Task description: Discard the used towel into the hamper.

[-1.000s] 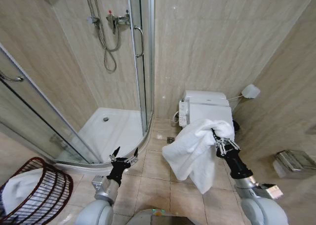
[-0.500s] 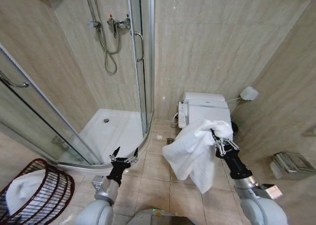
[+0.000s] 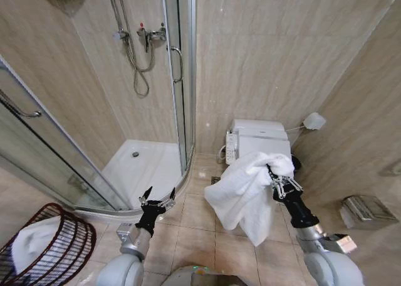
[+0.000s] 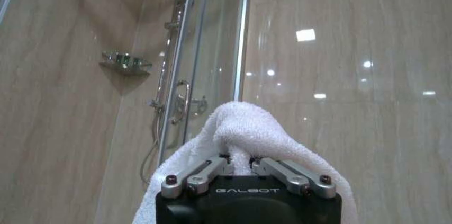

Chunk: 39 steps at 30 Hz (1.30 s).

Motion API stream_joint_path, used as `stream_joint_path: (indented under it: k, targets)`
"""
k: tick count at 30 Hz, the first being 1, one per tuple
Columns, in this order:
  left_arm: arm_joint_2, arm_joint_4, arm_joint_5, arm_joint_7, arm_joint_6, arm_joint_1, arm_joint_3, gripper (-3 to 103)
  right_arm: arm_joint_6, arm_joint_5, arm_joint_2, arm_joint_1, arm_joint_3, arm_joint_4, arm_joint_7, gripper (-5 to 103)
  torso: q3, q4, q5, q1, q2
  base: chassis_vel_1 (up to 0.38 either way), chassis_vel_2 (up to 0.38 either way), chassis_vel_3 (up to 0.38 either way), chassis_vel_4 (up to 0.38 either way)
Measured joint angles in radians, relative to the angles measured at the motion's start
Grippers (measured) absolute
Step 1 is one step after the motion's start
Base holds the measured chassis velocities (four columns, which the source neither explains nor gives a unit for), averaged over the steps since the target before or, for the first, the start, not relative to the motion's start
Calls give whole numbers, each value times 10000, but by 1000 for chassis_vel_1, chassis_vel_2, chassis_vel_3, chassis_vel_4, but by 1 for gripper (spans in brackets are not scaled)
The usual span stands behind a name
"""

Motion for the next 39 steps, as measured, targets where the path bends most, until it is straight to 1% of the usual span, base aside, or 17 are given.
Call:
stream_joint_path:
  k: [9,10,12,16,17,20,26,30,33,34,36,39]
  targets:
    - [0,0,0,0,0,0,0,100,138,40,10,-73,-3,-92,-72,8,246,0,0,189,438,0,0,0,0]
    - [0,0,0,0,0,0,0,100,138,40,10,-73,-3,-92,-72,8,246,0,0,189,438,0,0,0,0]
    - [0,0,0,0,0,0,0,100,163,62,-10,-74,12,-125,-80,8,316,0,1,251,567,0,0,0,0]
    - [0,0,0,0,0,0,0,100,163,104,-42,-75,36,-128,-80,8,393,0,0,302,692,0,0,0,0]
    - [0,0,0,0,0,0,0,100,163,134,-56,-57,71,-136,-79,8,490,0,0,372,863,0,0,0,0]
    - [0,0,0,0,0,0,0,100,163,143,-55,-47,72,-139,-78,8,536,0,0,415,952,0,0,0,0]
    - [0,0,0,0,0,0,0,100,140,135,-43,-36,129,-162,30,8,759,0,1,583,1340,0,0,0,0]
    - [0,0,0,0,0,0,0,100,129,127,-47,-22,130,-165,42,8,832,0,0,639,1470,0,0,0,0]
    - [0,0,0,0,0,0,0,100,122,121,-47,-23,130,-164,46,8,944,0,0,732,1674,0,0,0,0]
    - [0,0,0,0,0,0,0,100,122,121,-47,-23,130,-164,46,8,944,0,0,732,1674,0,0,0,0]
    - [0,0,0,0,0,0,0,100,125,124,-52,-44,152,-159,46,8,1028,0,0,797,1823,0,0,0,0]
    - [0,0,0,0,0,0,0,100,127,132,-54,-44,170,-151,47,8,1084,0,0,851,1936,0,0,0,0]
